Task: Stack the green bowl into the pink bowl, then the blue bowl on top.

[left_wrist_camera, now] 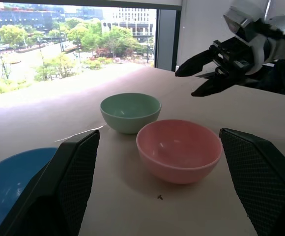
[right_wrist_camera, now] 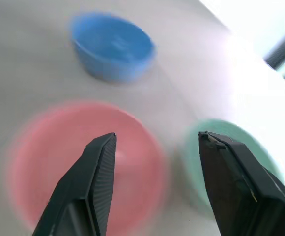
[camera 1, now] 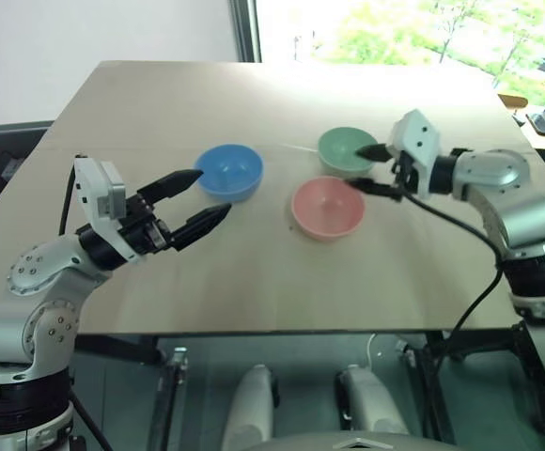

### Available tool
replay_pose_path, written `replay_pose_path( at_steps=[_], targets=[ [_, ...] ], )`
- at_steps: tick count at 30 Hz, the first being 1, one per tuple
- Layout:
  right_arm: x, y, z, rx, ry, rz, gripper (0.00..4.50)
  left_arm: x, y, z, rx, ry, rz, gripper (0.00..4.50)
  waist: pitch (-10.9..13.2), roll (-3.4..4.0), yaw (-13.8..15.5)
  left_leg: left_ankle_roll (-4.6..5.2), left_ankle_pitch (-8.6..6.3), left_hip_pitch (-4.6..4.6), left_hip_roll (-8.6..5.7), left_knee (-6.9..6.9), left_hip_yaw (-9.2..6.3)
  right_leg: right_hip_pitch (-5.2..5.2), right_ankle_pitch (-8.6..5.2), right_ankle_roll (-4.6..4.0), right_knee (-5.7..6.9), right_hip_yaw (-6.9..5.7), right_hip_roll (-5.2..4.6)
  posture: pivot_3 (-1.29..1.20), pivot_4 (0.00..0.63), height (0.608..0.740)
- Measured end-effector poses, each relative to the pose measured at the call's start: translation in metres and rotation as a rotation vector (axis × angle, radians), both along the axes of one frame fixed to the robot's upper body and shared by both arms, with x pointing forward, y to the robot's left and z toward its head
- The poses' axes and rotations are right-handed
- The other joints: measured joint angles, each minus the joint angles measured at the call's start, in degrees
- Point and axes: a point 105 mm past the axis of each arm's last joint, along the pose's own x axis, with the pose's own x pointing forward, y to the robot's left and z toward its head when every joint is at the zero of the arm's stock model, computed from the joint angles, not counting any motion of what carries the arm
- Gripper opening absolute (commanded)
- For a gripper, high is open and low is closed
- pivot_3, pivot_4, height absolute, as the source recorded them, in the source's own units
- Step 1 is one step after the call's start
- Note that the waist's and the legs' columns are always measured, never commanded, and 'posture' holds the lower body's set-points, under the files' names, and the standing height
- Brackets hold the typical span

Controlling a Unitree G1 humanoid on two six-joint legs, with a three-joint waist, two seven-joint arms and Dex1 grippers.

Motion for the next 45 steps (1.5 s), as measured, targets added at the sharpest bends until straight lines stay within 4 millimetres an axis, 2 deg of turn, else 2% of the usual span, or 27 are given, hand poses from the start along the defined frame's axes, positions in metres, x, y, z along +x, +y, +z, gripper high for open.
replay_pose_path(
  at_steps=[4, 7, 15, 24, 27, 31, 32, 39, 42, 45],
  targets=[
    [0.028, -0.02, -0.031, -0.183, -0.03, -0.049, 2.78, 0.002, -0.002, 0.002, -0.005, -0.009, 0.0, 4.15, 0.01, 0.0, -0.54, 0.0, 0.0, 0.01, 0.01, -0.06, 0.07, -0.07, 0.01, 0.0, 0.0, 0.1, 0.02, 0.0, 0.15, 0.74],
    [0.039, -0.015, -0.048, -0.27, -0.041, -0.027, 2.78, 0.001, -0.002, 0.002, -0.006, -0.008, 0.001, 4.15, 0.04, 0.01, -1.12, -0.01, 0.0, 0.01, 0.01, -0.13, 0.09, -0.13, 0.01, -0.01, 0.03, 0.14, 0.02, 0.0, 0.15, 0.74],
    [0.056, 0.002, -0.039, -0.361, -0.194, -0.015, 2.78, -0.008, -0.003, -0.001, 0.004, 0.004, 0.011, 4.15, 0.05, 0.01, -1.48, -0.01, 0.0, 0.0, 0.0, -0.14, 0.08, -0.12, 0.01, -0.01, 0.03, 0.13, -0.02, 0.0, 0.15, 0.74],
    [0.056, 0.017, -0.048, -0.425, -0.234, 0.032, 2.78, -0.016, 0.001, 0.001, 0.009, -0.006, 0.047, 4.15, 0.05, 0.03, -1.65, -0.01, 0.01, 0.02, 0.0, -0.13, 0.08, -0.12, 0.02, -0.01, 0.09, 0.14, -0.03, 0.0, 0.15, 0.74],
    [0.056, 0.022, -0.05, -0.439, -0.236, 0.035, 2.12, -0.016, 0.001, 0.002, 0.009, -0.008, 0.051, 4.15, 0.06, 0.03, -1.71, -0.01, 0.01, 0.03, 0.0, -0.13, 0.08, -0.12, 0.01, -0.02, 0.11, 0.14, -0.02, 0.0, 0.15, 0.74],
    [0.058, 0.024, -0.053, -0.458, -0.243, 0.03, 0.46, -0.016, 0.002, 0.001, 0.004, 0.001, 0.058, 4.15, 0.06, 0.03, -1.71, -0.01, 0.0, 0.03, 0.0, -0.13, 0.08, -0.12, 0.01, -0.02, 0.12, 0.14, -0.03, 0.0, 0.15, 0.74],
    [0.058, 0.023, -0.054, -0.467, -0.246, 0.028, 0.17, -0.017, 0.002, 0.0, 0.005, 0.003, 0.06, 4.15, 0.06, 0.03, -1.7, -0.01, 0.01, 0.03, 0.0, -0.13, 0.08, -0.12, 0.01, -0.02, 0.12, 0.14, -0.03, 0.0, 0.15, 0.74],
    [0.057, 0.023, -0.054, -0.5, -0.267, 0.05, 0.07, -0.02, 0.002, 0.004, 0.011, -0.011, 0.07, 4.15, 0.08, 0.06, -1.79, -0.01, 0.01, 0.03, 0.0, -0.14, 0.08, -0.14, 0.01, -0.02, 0.14, 0.14, -0.02, 0.0, 0.15, 0.74],
    [0.056, 0.022, -0.039, -0.464, -0.261, 0.072, 0.07, -0.02, 0.002, 0.003, 0.011, -0.006, 0.072, 4.15, 0.09, 0.07, -1.76, -0.01, 0.0, 0.03, 0.0, -0.14, 0.08, -0.13, 0.01, -0.02, 0.14, 0.14, -0.03, 0.0, 0.15, 0.74],
    [0.045, 0.034, -0.012, -0.322, -0.218, 0.17, 0.07, -0.02, 0.002, 0.002, 0.014, -0.003, 0.066, 4.15, 0.1, 0.07, -1.75, -0.01, 0.0, 0.05, 0.01, -0.14, 0.07, -0.12, 0.01, -0.01, 0.14, 0.14, -0.02, 0.0, 0.15, 0.74]
  ],
)
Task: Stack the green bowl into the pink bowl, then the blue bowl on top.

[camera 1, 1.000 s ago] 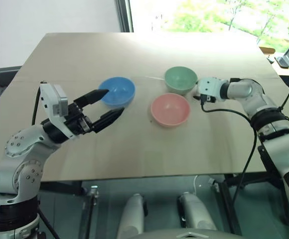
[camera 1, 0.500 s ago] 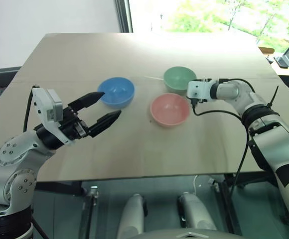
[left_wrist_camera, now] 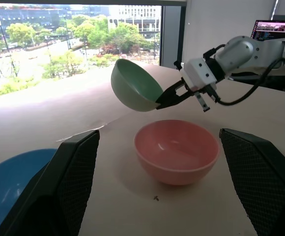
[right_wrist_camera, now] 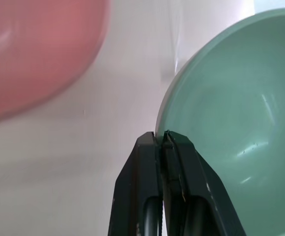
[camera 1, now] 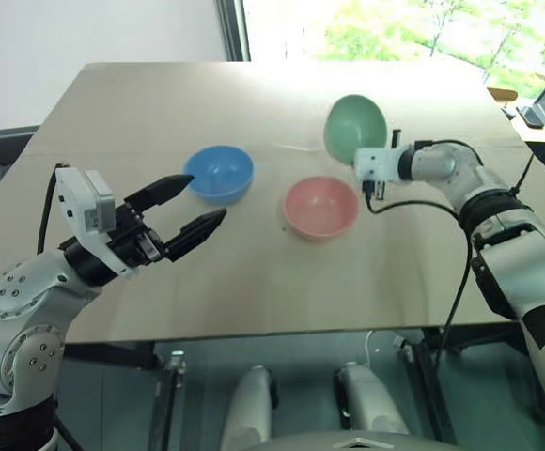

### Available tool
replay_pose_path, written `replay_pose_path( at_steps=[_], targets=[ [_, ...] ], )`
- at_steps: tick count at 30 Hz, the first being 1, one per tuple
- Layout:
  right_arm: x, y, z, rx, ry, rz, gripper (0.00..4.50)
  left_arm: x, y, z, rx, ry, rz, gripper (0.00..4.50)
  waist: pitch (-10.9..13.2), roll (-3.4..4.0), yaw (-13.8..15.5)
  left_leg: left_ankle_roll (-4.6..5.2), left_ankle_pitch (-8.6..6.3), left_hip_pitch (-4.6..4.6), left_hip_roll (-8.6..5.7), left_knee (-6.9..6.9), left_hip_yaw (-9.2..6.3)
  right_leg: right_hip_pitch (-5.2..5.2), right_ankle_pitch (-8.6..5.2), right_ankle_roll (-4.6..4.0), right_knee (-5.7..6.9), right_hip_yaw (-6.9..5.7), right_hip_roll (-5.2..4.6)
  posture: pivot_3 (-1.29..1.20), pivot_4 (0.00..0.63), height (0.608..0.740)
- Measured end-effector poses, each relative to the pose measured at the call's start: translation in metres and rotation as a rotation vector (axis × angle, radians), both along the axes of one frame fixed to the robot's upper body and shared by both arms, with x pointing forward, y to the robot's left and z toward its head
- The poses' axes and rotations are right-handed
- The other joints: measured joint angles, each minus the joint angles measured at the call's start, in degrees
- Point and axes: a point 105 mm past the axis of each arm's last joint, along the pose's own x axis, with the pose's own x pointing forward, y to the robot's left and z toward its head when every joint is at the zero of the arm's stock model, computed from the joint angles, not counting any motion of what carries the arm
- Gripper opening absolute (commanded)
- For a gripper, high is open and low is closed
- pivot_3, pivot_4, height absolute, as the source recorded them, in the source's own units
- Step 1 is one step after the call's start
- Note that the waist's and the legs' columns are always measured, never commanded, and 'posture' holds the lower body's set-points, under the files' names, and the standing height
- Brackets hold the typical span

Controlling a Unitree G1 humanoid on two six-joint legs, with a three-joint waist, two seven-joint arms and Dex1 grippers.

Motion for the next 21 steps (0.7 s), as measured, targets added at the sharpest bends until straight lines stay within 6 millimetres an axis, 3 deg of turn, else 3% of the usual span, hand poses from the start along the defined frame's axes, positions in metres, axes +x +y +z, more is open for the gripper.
replay_pose_path(
  at_steps=[4, 8, 11, 13, 17, 19, 21],
  targets=[
    [-0.027, 0.011, 0.028, 0.071, 0.092, 0.173, 0.07, -0.001, -0.001, 0.0, 0.013, 0.003, -0.021, 4.15, 0.02, 0.03, 0.24, 0.0, 0.0, 0.0, 0.02, -0.01, -0.09, 0.04, 0.0, 0.0, 0.02, -0.09, 0.0, 0.0, 0.15, 0.74],
    [-0.067, 0.016, 0.023, 0.06, 0.286, 0.274, 0.07, 0.0, 0.002, -0.003, 0.007, 0.017, -0.029, 4.15, 0.04, 0.06, 1.26, 0.0, 0.0, -0.02, 0.01, 0.01, -0.09, 0.02, -0.01, -0.01, 0.03, -0.13, -0.01, 0.0, 0.15, 0.74],
    [-0.084, 0.021, 0.02, 0.028, 0.365, 0.296, 0.95, 0.001, 0.003, -0.003, 0.008, 0.02, -0.035, 4.15, 0.05, 0.09, 1.43, 0.0, 0.0, 0.01, 0.01, 0.04, -0.08, 0.02, -0.02, -0.02, 0.07, -0.13, 0.0, 0.0, 0.15, 0.74],
    [-0.092, 0.025, 0.019, 0.029, 0.4, 0.308, 1.82, 0.002, 0.004, -0.002, 0.012, 0.018, -0.038, 4.15, 0.05, 0.09, 1.5, 0.0, 0.0, 0.02, 0.0, 0.04, -0.08, 0.02, -0.02, -0.02, 0.08, -0.13, 0.0, 0.0, 0.15, 0.74],
    [-0.096, 0.02, 0.008, 0.017, 0.436, 0.27, 3.22, 0.004, 0.007, -0.003, 0.031, 0.017, -0.008, 4.15, 0.06, 0.08, 1.61, 0.0, 0.0, -0.03, -0.01, 0.06, -0.06, 0.01, -0.02, -0.01, 0.04, -0.12, -0.01, 0.0, 0.15, 0.74],
    [-0.096, 0.02, 0.012, 0.06, 0.427, 0.251, 4.02, 0.01, 0.012, -0.004, 0.064, 0.027, 0.054, 4.15, 0.06, 0.07, 1.6, 0.0, 0.0, -0.03, -0.01, 0.05, -0.07, -0.01, -0.02, -0.01, 0.05, -0.12, 0.0, 0.0, 0.15, 0.74],
    [-0.096, 0.018, 0.024, 0.146, 0.397, 0.236, 4.02, 0.015, 0.015, -0.007, 0.12, 0.032, 0.113, 4.15, 0.07, 0.07, 1.6, 0.0, 0.0, -0.02, -0.01, 0.04, -0.08, -0.01, -0.02, -0.01, 0.05, -0.12, 0.01, 0.0, 0.15, 0.74]
  ],
)
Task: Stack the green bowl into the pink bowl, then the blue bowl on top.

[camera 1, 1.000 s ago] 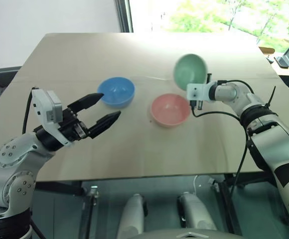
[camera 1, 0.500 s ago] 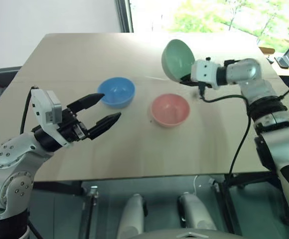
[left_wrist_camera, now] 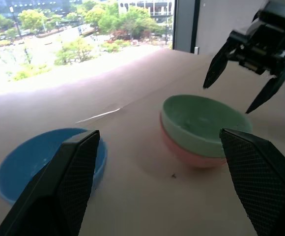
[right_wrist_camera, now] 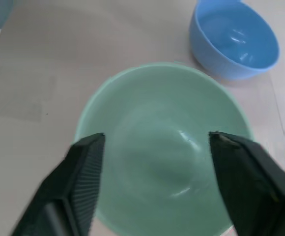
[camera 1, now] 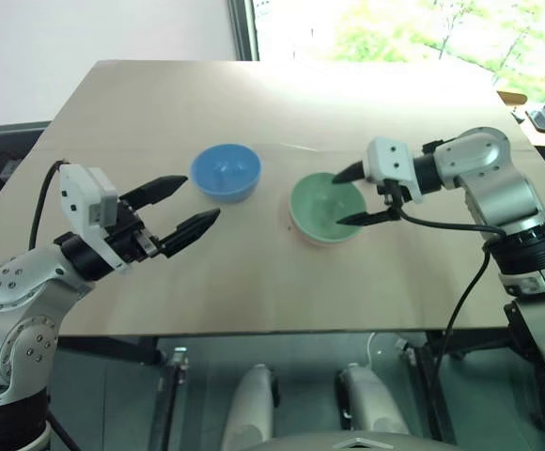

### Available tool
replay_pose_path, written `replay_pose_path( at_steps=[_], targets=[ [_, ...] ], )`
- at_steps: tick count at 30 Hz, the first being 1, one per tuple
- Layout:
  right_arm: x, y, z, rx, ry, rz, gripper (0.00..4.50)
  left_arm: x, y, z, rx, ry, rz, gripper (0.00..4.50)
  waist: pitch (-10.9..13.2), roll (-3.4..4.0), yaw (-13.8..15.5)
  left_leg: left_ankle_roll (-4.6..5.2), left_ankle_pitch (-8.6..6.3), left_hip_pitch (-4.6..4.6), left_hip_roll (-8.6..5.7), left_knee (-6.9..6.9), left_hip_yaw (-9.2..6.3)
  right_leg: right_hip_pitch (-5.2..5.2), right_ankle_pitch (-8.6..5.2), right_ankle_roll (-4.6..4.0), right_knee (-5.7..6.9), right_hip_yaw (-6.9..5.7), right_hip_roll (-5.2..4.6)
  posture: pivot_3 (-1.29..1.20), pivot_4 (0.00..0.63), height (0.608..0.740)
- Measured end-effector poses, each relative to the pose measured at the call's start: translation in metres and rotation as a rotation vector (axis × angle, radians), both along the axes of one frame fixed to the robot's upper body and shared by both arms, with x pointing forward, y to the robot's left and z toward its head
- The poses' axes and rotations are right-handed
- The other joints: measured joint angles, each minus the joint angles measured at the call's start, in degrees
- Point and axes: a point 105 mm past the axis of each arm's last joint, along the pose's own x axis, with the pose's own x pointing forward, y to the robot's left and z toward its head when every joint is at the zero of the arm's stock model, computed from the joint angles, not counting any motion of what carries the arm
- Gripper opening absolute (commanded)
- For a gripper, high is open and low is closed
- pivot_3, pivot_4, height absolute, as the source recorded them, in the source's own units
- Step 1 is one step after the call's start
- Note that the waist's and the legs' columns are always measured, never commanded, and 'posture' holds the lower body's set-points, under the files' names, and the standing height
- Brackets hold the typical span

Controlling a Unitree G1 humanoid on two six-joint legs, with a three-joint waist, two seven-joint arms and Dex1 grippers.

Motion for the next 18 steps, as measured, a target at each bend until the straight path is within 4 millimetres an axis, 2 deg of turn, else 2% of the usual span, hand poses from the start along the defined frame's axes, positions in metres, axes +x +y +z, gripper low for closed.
replay_pose_path(
  at_steps=[2, 4, 6, 7, 9, 14, 18],
  targets=[
    [-0.005, -0.009, 0.02, 0.157, -0.02, -0.055, 4.02, 0.01, 0.007, -0.007, 0.134, 0.004, 0.112, 4.15, 0.0, -0.01, 0.19, 0.0, 0.0, -0.02, 0.0, 0.0, 0.0, 0.0, 0.0, 0.0, -0.02, 0.0, 0.0, 0.0, 0.15, 0.74],
    [-0.018, -0.021, 0.03, 0.316, 0.029, -0.07, 4.02, 0.015, 0.006, -0.008, 0.183, 0.018, 0.131, 4.15, -0.02, -0.08, 0.66, 0.0, 0.0, -0.05, -0.01, -0.01, -0.05, 0.06, 0.0, 0.0, -0.08, -0.06, -0.02, 0.0, 0.15, 0.74],
    [-0.026, -0.035, 0.025, 0.383, 0.078, -0.109, 4.02, 0.021, 0.003, -0.008, 0.257, 0.035, 0.131, 4.15, -0.02, -0.11, 1.14, 0.0, 0.0, -0.05, -0.01, 0.0, -0.08, 0.08, 0.0, 0.01, -0.1, -0.09, -0.02, 0.0, 0.15, 0.74],
    [-0.033, -0.044, 0.013, 0.381, 0.143, -0.141, 4.29, 0.028, 0.001, -0.005, 0.321, 0.027, 0.139, 4.15, -0.02, -0.11, 1.55, 0.0, 0.0, -0.02, -0.03, 0.0, -0.02, 0.08, 0.0, 0.01, -0.13, -0.05, -0.02, 0.0, 0.15, 0.74],
    [-0.035, -0.051, 0.008, 0.411, 0.192, -0.169, 4.29, 0.036, 0.0, -0.002, 0.372, 0.02, 0.141, 4.15, 0.01, -0.05, 1.53, 0.0, 0.0, 0.0, -0.03, 0.01, 0.02, 0.07, 0.0, 0.01, -0.15, -0.02, -0.01, 0.0, 0.15, 0.74],
    [-0.03, -0.075, 0.015, 0.557, 0.137, -0.314, 4.29, 0.063, -0.009, -0.005, 0.492, 0.009, 0.113, 4.15, 0.04, 0.0, 1.01, 0.0, 0.0, -0.01, 0.0, -0.05, 0.07, 0.01, -0.01, 0.02, -0.15, 0.07, 0.06, 0.0, 0.15, 0.74],
    [-0.037, -0.091, 0.008, 0.585, 0.145, -0.374, 4.29, 0.086, -0.009, -0.007, 0.61, -0.015, 0.11, 4.15, 0.05, 0.0, 1.41, 0.0, 0.0, -0.07, -0.01, -0.08, 0.08, -0.02, 0.0, 0.02, -0.21, 0.08, 0.07, 0.0, 0.15, 0.74]
  ],
)
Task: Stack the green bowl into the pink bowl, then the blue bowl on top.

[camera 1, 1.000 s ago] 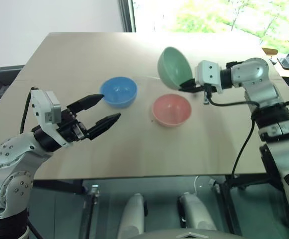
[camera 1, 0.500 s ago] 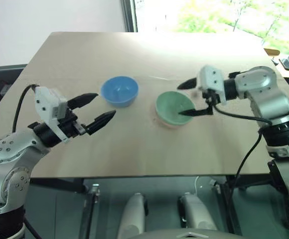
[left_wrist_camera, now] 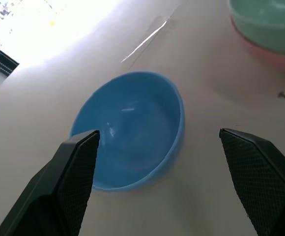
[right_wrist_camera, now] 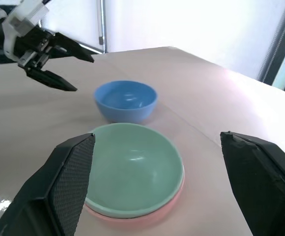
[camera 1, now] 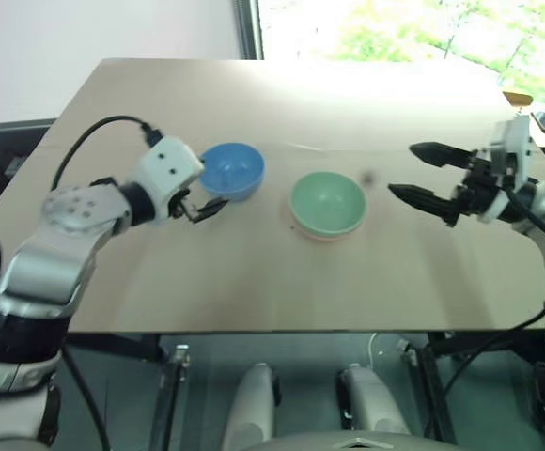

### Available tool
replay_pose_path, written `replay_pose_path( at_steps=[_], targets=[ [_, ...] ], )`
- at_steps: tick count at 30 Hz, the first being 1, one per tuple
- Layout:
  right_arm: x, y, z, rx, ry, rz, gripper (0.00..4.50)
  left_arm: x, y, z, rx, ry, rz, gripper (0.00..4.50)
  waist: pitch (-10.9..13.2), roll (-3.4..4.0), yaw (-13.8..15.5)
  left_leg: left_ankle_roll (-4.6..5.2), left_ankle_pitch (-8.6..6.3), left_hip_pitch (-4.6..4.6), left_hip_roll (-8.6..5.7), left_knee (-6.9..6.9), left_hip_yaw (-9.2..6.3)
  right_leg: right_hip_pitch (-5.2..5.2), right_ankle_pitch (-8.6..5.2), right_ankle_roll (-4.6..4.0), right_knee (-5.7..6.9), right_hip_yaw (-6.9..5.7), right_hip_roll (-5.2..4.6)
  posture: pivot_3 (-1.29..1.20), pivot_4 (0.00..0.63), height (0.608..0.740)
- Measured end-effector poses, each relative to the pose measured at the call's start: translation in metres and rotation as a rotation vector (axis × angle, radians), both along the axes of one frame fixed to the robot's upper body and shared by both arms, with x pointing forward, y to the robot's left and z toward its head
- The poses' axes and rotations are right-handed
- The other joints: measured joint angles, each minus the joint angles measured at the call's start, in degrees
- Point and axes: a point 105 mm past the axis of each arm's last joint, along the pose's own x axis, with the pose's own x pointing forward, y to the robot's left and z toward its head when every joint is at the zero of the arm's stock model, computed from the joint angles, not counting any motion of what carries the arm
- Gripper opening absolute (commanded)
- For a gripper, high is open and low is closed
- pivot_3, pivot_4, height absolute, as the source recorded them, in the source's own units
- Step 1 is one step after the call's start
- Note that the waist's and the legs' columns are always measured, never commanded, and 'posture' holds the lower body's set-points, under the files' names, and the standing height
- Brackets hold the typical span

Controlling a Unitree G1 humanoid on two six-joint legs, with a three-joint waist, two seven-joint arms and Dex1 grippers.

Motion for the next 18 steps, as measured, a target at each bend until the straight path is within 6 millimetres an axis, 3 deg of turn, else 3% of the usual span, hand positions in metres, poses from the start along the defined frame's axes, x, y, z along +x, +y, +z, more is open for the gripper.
replay_pose_path(
  at_steps=[4, 10, 16, 18],
  targets=[
    [-0.013, -0.014, 0.0, 0.006, 0.005, -0.015, 4.29, 0.022, -0.01, -0.013, 0.163, 0.028, -0.036, 4.15, 0.0, -0.01, 0.27, 0.0, 0.0, -0.06, -0.03, 0.06, 0.02, 0.02, 0.01, 0.02, -0.06, 0.01, -0.03, 0.0, 0.15, 0.74],
    [-0.019, -0.015, 0.009, -0.013, -0.034, -0.016, 4.29, 0.022, -0.03, -0.022, 0.255, 0.105, -0.134, 4.15, 0.01, -0.01, -0.2, 0.01, 0.0, -0.02, 0.01, 0.05, -0.02, 0.01, 0.01, 0.02, 0.01, 0.01, 0.03, 0.0, 0.15, 0.74],
    [-0.02, -0.011, 0.01, -0.017, -0.047, -0.013, 4.29, 0.023, -0.023, -0.026, 0.34, 0.171, -0.123, 4.15, 0.01, -0.02, -0.09, 0.01, 0.0, -0.04, 0.0, 0.1, -0.01, 0.03, 0.0, 0.03, 0.0, 0.01, 0.01, 0.0, 0.15, 0.74],
    [-0.019, -0.01, 0.009, -0.025, -0.051, -0.018, 4.5, 0.026, -0.02, -0.033, 0.39, 0.191, -0.117, 3.61, 0.01, -0.02, 0.03, 0.01, 0.0, -0.03, 0.0, 0.1, -0.02, 0.03, 0.0, 0.03, 0.01, 0.01, 0.01, 0.0, 0.15, 0.74]
  ],
)
